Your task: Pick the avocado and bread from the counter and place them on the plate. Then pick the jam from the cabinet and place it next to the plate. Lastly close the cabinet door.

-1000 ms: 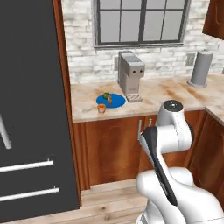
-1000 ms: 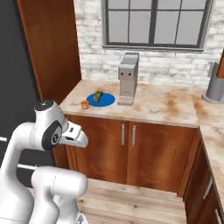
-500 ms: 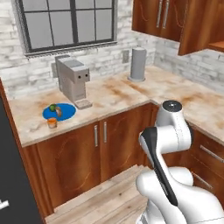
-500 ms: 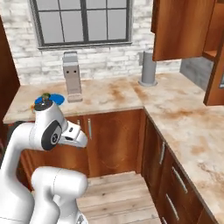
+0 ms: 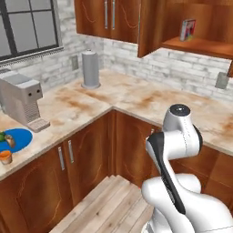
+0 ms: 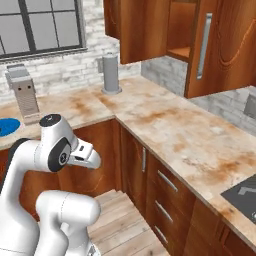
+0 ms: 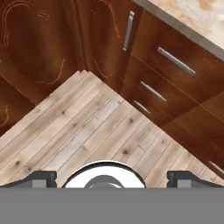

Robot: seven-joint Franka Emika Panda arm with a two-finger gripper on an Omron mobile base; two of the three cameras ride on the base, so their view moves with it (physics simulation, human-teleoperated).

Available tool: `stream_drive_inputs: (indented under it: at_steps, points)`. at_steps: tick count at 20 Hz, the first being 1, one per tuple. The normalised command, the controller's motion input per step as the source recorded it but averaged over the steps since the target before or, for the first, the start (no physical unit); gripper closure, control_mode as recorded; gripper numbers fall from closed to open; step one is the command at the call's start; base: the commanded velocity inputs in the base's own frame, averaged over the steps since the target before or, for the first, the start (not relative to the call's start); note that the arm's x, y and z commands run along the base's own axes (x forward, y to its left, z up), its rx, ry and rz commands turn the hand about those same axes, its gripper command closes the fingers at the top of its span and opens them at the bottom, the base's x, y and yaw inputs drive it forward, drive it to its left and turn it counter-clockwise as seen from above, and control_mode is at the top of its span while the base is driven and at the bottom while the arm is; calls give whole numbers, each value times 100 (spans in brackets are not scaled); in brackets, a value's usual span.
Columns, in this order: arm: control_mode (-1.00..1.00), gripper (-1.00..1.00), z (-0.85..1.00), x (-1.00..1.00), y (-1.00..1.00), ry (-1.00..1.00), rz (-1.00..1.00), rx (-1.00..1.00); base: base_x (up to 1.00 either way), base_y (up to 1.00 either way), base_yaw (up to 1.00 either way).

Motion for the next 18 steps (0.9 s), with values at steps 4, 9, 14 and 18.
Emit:
stream_drive_inputs:
  at_steps: [4, 9, 14, 18]
  points:
    - [100, -100, 0, 0, 0, 0, 0, 0, 77, 0, -41]
    - [100, -100, 0, 0, 0, 0, 0, 0, 70, 2, -37]
    - [100, -100, 0, 0, 0, 0, 0, 0, 11, 20, -36]
    - [100, -100, 0, 0, 0, 0, 0, 0, 0, 36, -39]
